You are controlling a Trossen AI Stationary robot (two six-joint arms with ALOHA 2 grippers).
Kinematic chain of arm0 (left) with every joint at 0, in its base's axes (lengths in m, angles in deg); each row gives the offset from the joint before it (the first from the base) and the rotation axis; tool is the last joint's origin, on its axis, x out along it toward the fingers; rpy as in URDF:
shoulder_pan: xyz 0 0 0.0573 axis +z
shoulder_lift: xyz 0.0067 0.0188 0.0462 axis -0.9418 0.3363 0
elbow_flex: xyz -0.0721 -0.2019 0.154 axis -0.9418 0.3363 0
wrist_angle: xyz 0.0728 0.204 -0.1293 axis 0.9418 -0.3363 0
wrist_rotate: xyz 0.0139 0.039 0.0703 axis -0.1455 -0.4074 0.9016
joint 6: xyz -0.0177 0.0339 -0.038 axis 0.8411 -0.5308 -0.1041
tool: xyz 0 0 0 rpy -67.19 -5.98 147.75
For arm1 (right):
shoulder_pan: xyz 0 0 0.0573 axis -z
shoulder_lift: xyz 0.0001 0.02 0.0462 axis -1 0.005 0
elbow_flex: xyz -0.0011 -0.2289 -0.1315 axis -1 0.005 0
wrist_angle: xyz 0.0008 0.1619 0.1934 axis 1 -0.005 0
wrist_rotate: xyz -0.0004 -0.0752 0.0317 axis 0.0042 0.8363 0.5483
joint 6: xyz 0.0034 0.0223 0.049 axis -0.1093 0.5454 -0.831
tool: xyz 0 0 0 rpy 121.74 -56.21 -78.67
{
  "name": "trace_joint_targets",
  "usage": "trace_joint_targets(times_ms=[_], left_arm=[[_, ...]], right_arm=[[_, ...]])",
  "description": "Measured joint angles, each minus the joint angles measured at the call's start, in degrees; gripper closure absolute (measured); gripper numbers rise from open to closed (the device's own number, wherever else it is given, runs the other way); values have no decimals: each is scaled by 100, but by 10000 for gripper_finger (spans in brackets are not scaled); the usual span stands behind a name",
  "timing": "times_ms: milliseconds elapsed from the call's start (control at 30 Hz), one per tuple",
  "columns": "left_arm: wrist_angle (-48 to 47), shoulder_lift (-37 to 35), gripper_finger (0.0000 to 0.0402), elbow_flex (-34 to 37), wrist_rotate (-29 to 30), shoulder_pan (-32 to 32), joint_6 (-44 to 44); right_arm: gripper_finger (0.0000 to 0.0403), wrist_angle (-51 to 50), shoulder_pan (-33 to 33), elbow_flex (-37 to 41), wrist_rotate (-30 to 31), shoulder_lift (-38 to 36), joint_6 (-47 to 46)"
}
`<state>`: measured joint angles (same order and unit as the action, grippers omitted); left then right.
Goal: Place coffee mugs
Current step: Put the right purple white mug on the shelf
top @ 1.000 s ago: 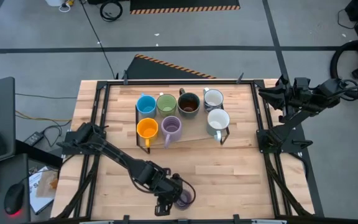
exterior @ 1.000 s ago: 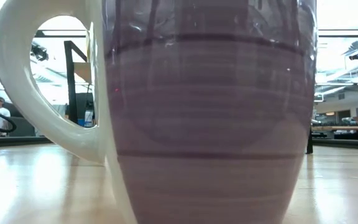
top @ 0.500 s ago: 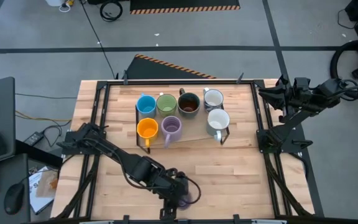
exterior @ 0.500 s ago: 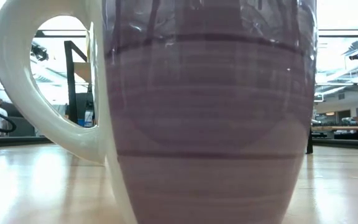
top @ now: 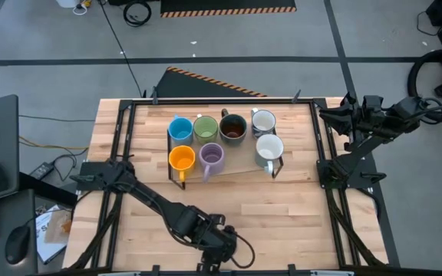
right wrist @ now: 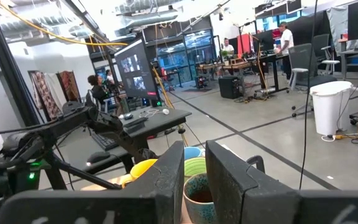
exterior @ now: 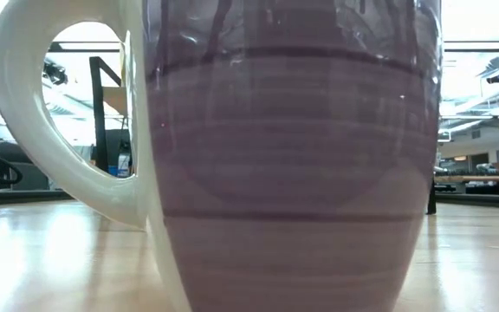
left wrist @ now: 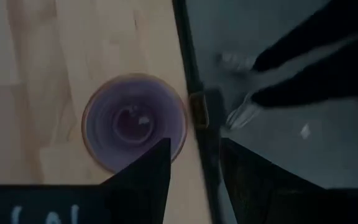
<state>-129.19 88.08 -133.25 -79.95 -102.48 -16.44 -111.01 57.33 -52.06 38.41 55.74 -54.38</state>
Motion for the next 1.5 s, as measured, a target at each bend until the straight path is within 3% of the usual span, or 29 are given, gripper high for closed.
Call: trace_joint_targets(times_ms=[200, 433, 1500], left_arm=[[51, 61, 228, 0, 518, -171, -1134], [-99, 212, 214, 15, 710, -312, -2350], [-88, 208, 230, 13, 727, -185, -1847]], right_arm=[[330, 0, -1, 0, 0, 0, 1], [330, 0, -2, 0, 0, 1, 0], [330, 2, -2, 0, 0, 1, -1]])
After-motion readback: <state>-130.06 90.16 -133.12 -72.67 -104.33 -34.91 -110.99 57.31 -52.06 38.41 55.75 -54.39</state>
